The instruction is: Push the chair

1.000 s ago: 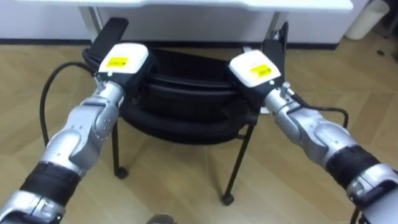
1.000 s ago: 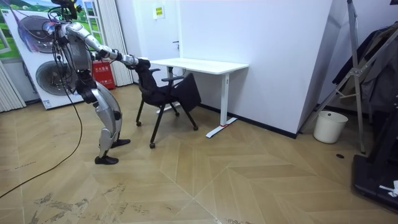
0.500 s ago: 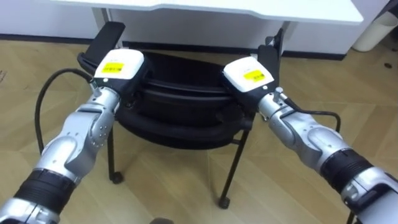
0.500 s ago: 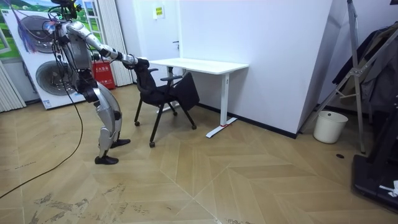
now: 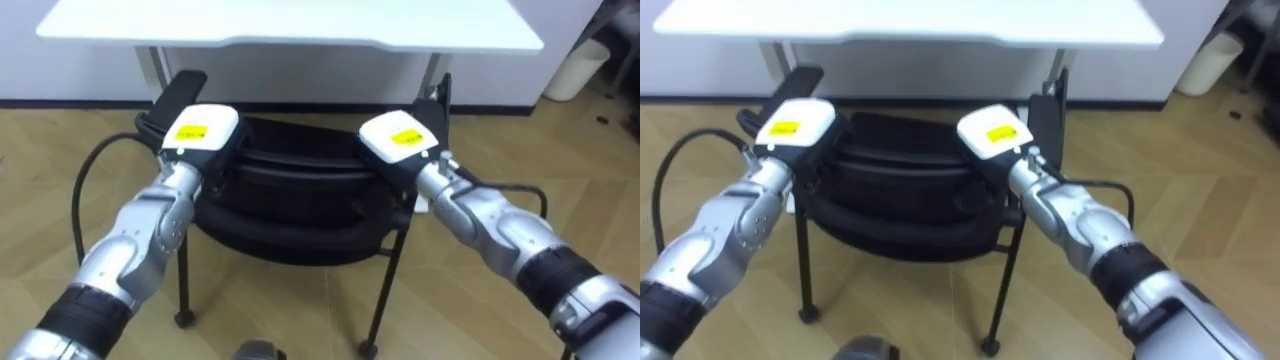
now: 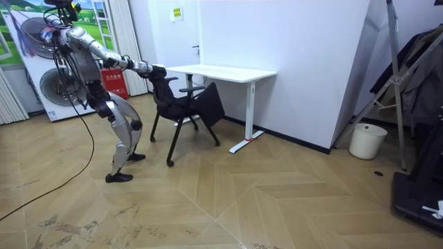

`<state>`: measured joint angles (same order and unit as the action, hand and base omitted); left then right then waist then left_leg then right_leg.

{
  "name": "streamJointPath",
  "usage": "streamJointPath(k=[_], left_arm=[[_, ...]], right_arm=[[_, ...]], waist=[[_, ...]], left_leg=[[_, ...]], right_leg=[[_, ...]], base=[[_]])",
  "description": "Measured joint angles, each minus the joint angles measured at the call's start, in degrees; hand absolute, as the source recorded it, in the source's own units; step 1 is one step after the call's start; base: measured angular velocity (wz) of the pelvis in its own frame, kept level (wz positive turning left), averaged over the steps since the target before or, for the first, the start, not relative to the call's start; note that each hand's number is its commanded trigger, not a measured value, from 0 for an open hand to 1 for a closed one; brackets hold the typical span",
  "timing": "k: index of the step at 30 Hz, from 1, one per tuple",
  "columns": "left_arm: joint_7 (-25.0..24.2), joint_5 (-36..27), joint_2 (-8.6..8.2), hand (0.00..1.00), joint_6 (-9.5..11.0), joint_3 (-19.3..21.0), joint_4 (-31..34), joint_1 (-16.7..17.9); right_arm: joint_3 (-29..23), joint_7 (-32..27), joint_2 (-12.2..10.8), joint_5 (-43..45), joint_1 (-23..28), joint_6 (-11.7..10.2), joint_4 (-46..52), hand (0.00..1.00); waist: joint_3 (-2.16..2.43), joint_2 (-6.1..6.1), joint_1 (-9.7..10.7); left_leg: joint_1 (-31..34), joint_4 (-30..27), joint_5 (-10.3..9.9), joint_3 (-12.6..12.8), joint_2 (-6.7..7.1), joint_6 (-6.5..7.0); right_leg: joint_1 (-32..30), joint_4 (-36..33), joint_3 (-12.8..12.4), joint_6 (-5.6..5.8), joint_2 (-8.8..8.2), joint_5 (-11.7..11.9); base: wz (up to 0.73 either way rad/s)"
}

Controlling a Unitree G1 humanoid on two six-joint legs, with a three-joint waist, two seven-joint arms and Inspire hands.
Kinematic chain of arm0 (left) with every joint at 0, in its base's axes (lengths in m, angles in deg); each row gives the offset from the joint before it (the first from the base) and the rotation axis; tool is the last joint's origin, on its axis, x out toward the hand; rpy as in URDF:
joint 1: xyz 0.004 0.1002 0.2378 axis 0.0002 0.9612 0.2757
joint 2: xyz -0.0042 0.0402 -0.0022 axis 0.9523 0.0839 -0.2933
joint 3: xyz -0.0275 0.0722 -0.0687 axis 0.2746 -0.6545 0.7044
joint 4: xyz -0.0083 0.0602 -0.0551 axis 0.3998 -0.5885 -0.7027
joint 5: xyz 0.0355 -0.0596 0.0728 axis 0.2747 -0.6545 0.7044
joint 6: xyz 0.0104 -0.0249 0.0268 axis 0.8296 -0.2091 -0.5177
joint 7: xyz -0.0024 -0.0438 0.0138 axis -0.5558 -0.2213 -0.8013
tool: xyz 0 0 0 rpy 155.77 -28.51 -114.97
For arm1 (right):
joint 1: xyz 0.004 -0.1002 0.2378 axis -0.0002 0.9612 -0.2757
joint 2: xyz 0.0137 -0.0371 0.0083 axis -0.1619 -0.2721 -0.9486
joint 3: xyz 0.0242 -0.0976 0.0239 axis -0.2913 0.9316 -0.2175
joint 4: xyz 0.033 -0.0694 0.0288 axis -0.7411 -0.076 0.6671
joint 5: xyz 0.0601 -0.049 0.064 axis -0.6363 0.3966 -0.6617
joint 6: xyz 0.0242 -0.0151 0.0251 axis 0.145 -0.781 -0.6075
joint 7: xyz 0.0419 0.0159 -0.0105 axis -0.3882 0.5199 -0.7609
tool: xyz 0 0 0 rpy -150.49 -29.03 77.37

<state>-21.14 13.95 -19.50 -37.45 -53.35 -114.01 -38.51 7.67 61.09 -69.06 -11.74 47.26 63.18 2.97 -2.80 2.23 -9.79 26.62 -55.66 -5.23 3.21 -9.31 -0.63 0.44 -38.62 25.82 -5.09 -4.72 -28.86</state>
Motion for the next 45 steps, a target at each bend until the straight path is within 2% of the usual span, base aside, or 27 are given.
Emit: streamJointPath(k=[2, 4, 5, 6, 11, 13, 14, 16, 19, 21, 23, 25, 27, 31, 32, 34, 38, 40, 44, 45], left_arm=[[0.02, 0.00, -0.05, 1.00, 0.03, 0.09, 0.42, 0.14], [-0.04, 0.01, -0.47, 1.00, -0.01, 0.03, 0.45, 0.18], [-0.04, 0.00, -0.75, 1.00, -0.08, 0.11, 0.46, 0.09], [-0.09, 0.02, -0.83, 1.00, -0.08, 0.13, 0.46, 0.08], [-0.12, 0.06, -0.60, 1.00, -0.06, 0.15, 0.80, -0.38], [-0.23, 0.06, -0.56, 1.00, -0.03, 0.15, 0.80, -0.38], [-0.28, 0.07, -0.49, 1.00, -0.02, 0.20, 0.80, -0.40], [-0.71, 0.02, -0.09, 1.00, 0.35, 0.32, 0.83, -1.00], [-1.58, 0.45, 0.43, 1.00, 0.88, 0.65, 1.16, -1.37], [-2.82, 0.60, 1.17, 1.00, 1.30, 1.17, 2.21, -1.38], [-3.41, 1.15, 1.36, 1.00, 1.65, 1.75, 2.73, -1.38], [-3.80, 1.26, 1.58, 1.00, 1.65, 1.80, 3.23, -1.37], [-4.61, 1.34, 1.75, 1.00, 1.68, 2.07, 3.77, -1.37], [-4.65, 1.48, 1.77, 1.00, 1.71, 2.70, 4.35, -1.39], [-4.68, 1.55, 1.74, 1.00, 1.69, 2.70, 4.40, -1.71], [-4.72, 1.55, 1.84, 1.00, 1.64, 2.69, 4.40, -2.35], [-4.79, 1.67, 2.30, 1.00, 1.39, 3.16, 4.54, -2.84], [-4.72, 1.99, 2.35, 1.00, 1.44, 3.26, 4.50, -2.84], [-4.25, 2.00, 2.54, 1.00, 1.90, 3.34, 4.04, -3.73], [-3.60, 2.07, 2.53, 1.00, 2.23, 3.82, 3.80, -4.01]], right_arm=[[-0.46, 0.34, 0.50, 0.51, 0.62, 0.36, 1.45, 1.00], [-0.46, 0.31, 0.87, 0.51, 0.90, 0.46, 1.86, 1.00], [-0.47, 0.18, 0.93, 0.51, 0.86, 0.45, 2.13, 1.00], [-0.47, -0.28, 1.21, 0.52, 0.87, 0.59, 2.08, 1.00], [-0.46, -1.23, 1.23, 0.54, 0.94, 1.01, 2.22, 1.00], [-0.47, -1.52, 1.09, 0.58, 1.18, 1.09, 2.21, 1.00], [-0.46, -1.83, 1.02, 0.59, 1.29, 1.08, 2.21, 1.00], [-0.51, -2.31, 1.23, 0.58, 1.29, 1.09, 2.64, 1.00], [-0.54, -2.57, 1.31, 0.67, 1.26, 0.71, 2.83, 1.00], [-0.54, -2.41, 1.05, 0.25, 1.29, 0.67, 2.78, 1.00], [-0.79, -2.41, 0.83, 0.25, 1.29, 0.67, 2.83, 1.00], [-0.84, -2.38, 0.90, 0.25, 1.29, 0.67, 3.05, 1.00], [-0.94, -2.34, 0.91, 0.25, 1.29, 0.67, 3.26, 1.00], [-1.28, -2.33, 0.84, 0.01, 1.03, 0.70, 3.48, 1.00], [-1.46, -2.41, 0.98, -0.08, 0.99, 0.70, 3.61, 1.00], [-1.62, -2.41, 0.93, -0.22, 0.66, 0.93, 3.86, 1.00], [-1.59, -2.60, 0.29, 0.08, -0.19, 1.79, 3.89, 1.00], [-1.60, -2.69, 0.20, 0.20, -0.27, 1.86, 3.90, 1.00], [-1.59, -4.19, 0.07, 0.21, -0.54, 1.89, 3.72, 1.00], [-1.59, -4.45, 0.03, 0.22, -1.17, 1.89, 3.71, 1.00]], waist=[[0.11, -0.32, 0.84], [0.18, -0.15, 2.15], [0.20, -0.15, 2.82], [0.19, -0.13, 3.00], [0.19, -0.12, 3.36], [0.17, -0.09, 3.65], [0.18, 0.01, 3.78], [0.24, 0.14, 3.55], [0.47, 0.95, 2.58], [0.95, 2.84, 1.67], [1.01, 3.74, 1.52], [1.13, 4.22, 1.64], [1.06, 4.98, 1.57], [0.95, 5.08, 1.30], [0.93, 5.14, 1.44], [0.92, 5.11, 1.42], [0.64, 4.77, 1.17], [0.46, 4.51, 1.16], [0.10, 4.04, 1.34], [-0.22, 3.61, 1.25]], left_leg=[[0.97, 0.53, -0.01, 0.00, -0.13, -0.01], [0.57, 2.81, -0.53, 1.33, 0.18, -0.61], [0.11, 4.75, -0.82, 2.79, -0.09, -0.75], [-0.31, 6.17, -1.12, 4.14, -0.22, -0.58], [-1.98, 10.59, -2.50, 6.93, -0.96, 0.65], [-2.64, 12.17, -2.86, 7.64, -0.73, 0.93], [-3.20, 13.52, -3.14, 7.61, -0.02, 1.27], [-3.10, 15.23, -3.30, 7.63, 0.10, 1.40], [-2.75, 16.76, -3.32, 7.82, 0.32, 1.53], [-2.85, 18.10, -3.34, 7.83, 1.14, 1.57], [-2.89, 18.15, -3.41, 7.76, 1.71, 1.61], [-3.04, 18.22, -3.92, 7.73, 2.32, 1.95], [-3.89, 17.40, -5.37, 7.88, 3.19, 2.25], [-3.63, 14.22, -8.55, 8.05, 3.47, 2.73], [-3.14, 13.58, -9.05, 7.15, 4.18, 2.86], [-2.45, 12.92, -9.49, 7.16, 4.21, 3.19], [-1.86, 12.95, -9.57, 7.08, 4.35, 3.40], [-1.88, 13.58, -9.21, 6.69, 4.92, 3.42], [-1.39, 16.23, -7.21, 4.84, 5.14, 3.13], [-1.11, 16.91, -6.74, 4.49, 4.95, 2.97]], right_leg=[[-0.30, -0.01, -0.08, -0.49, 0.68, 0.23], [-0.82, -0.16, -1.72, -0.68, 0.74, 0.31], [-1.51, -0.15, -1.93, -0.51, 0.59, 0.43], [-2.10, -0.12, -2.28, -0.37, 0.56, 0.70], [-3.61, 0.02, -2.23, -0.36, 0.67, 1.67], [-3.83, 0.04, -2.24, -0.19, 0.62, 1.78], [-4.27, 0.05, -2.33, -0.09, 0.53, 1.83], [-5.54, -0.15, -2.61, -0.09, 0.57, 1.96], [-6.60, -0.17, -3.48, -0.10, 0.62, 2.18], [-7.33, -0.16, -4.21, 0.29, 0.16, 1.94], [-7.35, -0.23, -4.32, 0.35, -0.35, 1.84], [-7.03, -0.37, -3.94, 0.89, -1.25, 1.43], [-6.62, -1.72, -3.81, 1.46, -2.76, 0.57], [-6.58, -4.37, -3.66, 1.95, -4.24, -0.89], [-6.69, -4.98, -3.30, 2.36, -4.71, -1.29], [-7.14, -5.20, -2.91, 2.59, -4.94, -1.42], [-8.30, -4.77, -3.34, 3.03, -4.79, -1.18], [-7.97, -3.79, -2.84, 3.23, -4.65, -0.90], [-7.17, 0.61, -1.57, 3.35, -2.69, 1.18], [-7.26, 1.80, -1.51, 3.18, -1.99, 1.87]], base=[[0.21], [0.33], [0.19], [0.08], [0.00], [0.06], [0.00], [-0.05], [-0.13], [-0.11], [-0.01], [0.11], [0.04], [-0.02], [0.07], [0.03], [-0.01], [0.08], [0.17], [0.08]])
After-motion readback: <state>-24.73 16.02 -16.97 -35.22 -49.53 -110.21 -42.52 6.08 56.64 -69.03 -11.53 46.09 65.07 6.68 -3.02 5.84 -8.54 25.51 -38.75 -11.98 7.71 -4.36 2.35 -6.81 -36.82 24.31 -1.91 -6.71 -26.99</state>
